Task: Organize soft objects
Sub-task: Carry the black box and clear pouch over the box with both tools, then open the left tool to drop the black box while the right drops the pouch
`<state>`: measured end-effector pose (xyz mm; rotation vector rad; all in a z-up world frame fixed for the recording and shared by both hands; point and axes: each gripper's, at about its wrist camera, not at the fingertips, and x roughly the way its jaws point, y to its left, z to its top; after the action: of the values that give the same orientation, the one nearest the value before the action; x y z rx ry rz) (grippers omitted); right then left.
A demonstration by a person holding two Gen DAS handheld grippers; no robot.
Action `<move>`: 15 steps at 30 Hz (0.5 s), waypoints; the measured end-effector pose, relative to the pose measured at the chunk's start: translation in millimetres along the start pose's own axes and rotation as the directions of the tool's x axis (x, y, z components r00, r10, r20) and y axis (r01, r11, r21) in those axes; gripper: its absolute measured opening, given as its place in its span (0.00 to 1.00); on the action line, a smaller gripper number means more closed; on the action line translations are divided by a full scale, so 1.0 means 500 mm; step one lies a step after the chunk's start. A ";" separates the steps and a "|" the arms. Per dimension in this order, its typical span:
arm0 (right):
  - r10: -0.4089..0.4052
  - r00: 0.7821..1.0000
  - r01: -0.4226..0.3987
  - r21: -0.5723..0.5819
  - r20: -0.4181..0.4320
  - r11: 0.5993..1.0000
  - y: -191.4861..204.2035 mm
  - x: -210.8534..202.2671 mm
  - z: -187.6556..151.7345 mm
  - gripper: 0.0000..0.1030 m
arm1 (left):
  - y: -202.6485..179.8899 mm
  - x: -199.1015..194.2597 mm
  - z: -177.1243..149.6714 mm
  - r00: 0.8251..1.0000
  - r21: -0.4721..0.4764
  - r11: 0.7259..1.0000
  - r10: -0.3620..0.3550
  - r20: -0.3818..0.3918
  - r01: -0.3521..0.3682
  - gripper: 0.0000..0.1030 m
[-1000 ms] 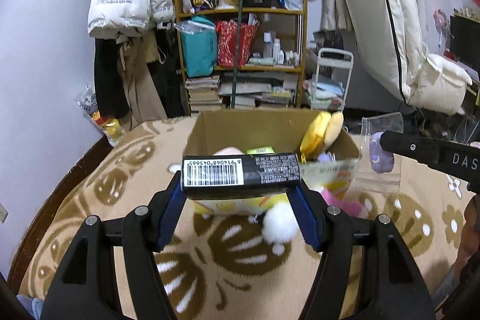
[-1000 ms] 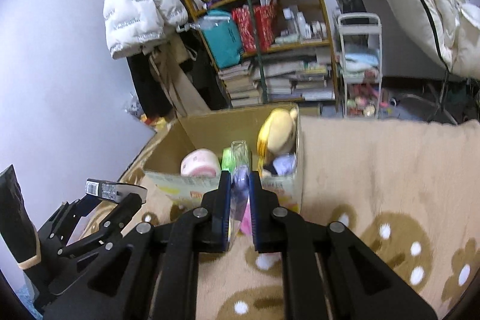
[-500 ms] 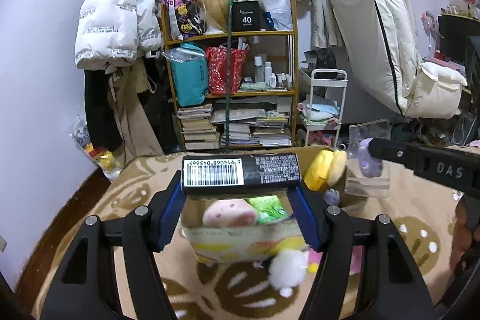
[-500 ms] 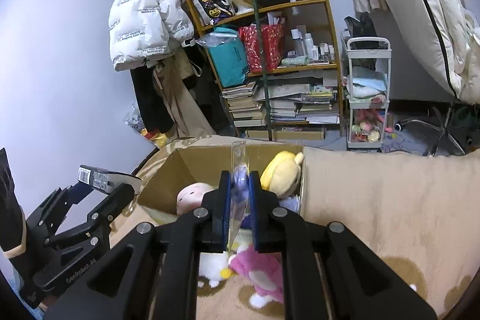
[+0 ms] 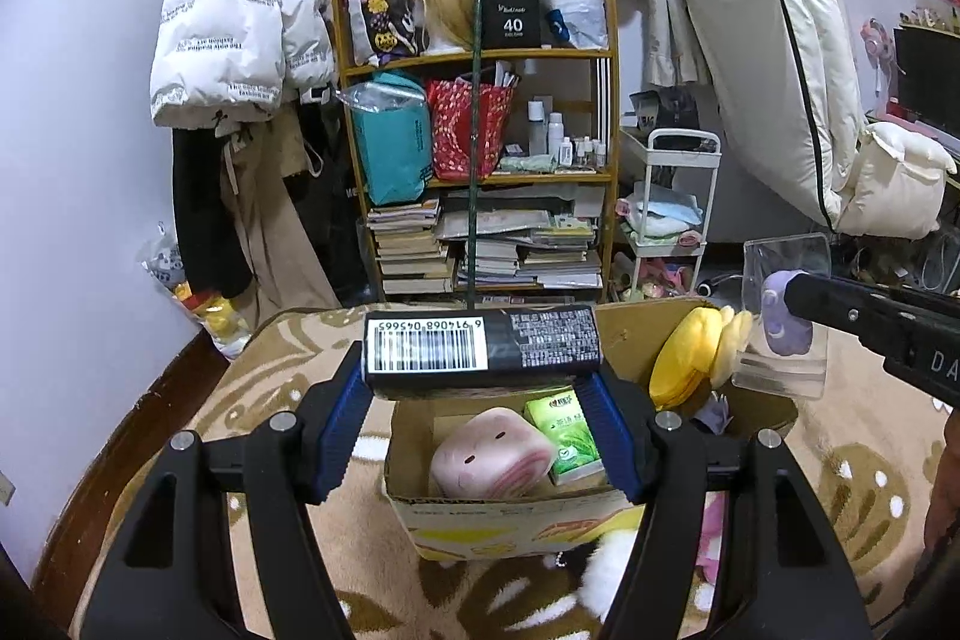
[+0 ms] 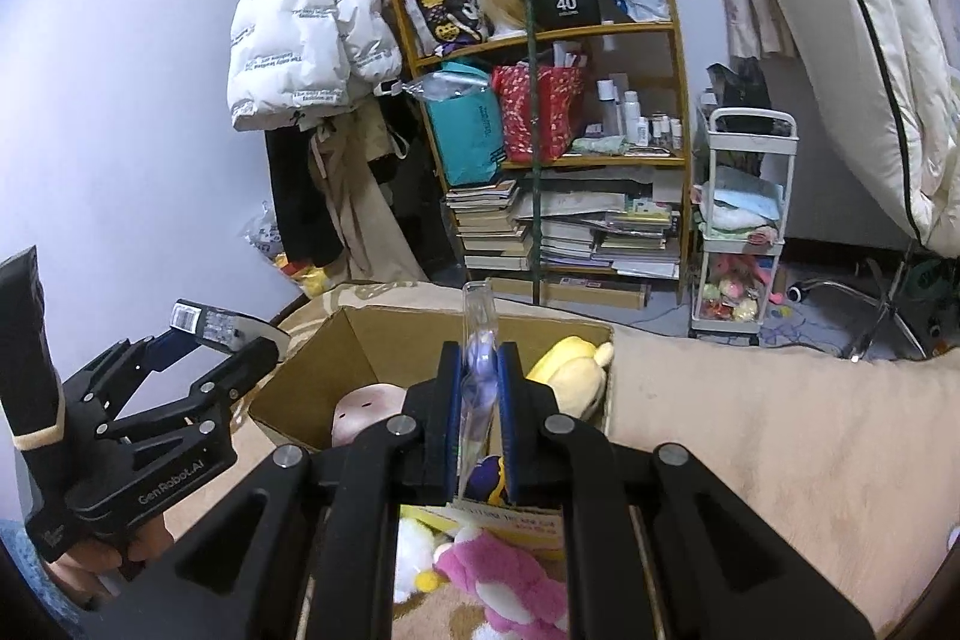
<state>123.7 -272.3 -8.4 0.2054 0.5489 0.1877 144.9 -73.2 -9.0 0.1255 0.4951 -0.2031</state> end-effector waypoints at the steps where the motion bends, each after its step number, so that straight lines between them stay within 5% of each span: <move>1: -0.001 1.000 0.001 -0.006 -0.004 1.000 0.000 0.007 0.000 0.12 | 0.000 0.004 -0.001 1.000 -0.003 1.000 -0.004 -0.007 0.004 0.64; 15: 0.040 0.997 -0.037 0.048 -0.061 0.998 -0.038 0.069 -0.028 0.12 | 0.002 0.079 -0.034 0.991 -0.029 0.999 -0.036 -0.132 0.033 0.65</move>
<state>147.1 -280.4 -41.8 0.2568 0.6113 0.2193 171.2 -75.8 -42.8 0.1048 0.6325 -0.2229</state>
